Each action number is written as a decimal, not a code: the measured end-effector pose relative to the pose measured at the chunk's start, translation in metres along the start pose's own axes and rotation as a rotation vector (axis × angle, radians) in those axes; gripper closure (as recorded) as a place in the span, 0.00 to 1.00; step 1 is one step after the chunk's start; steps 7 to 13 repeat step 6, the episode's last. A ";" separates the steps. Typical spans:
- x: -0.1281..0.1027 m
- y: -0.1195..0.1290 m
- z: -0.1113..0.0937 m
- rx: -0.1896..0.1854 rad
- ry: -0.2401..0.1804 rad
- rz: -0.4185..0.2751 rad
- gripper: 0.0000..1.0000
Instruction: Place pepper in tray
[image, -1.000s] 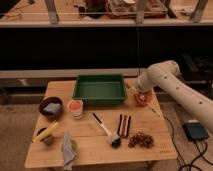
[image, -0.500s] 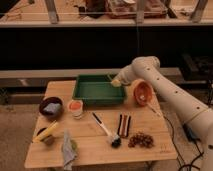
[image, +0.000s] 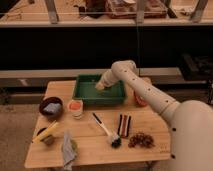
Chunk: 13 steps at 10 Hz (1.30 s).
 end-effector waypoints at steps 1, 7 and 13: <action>-0.001 -0.001 0.006 0.010 0.003 0.000 0.20; 0.001 -0.011 -0.021 -0.021 -0.060 0.017 0.20; 0.001 -0.011 -0.021 -0.021 -0.060 0.017 0.20</action>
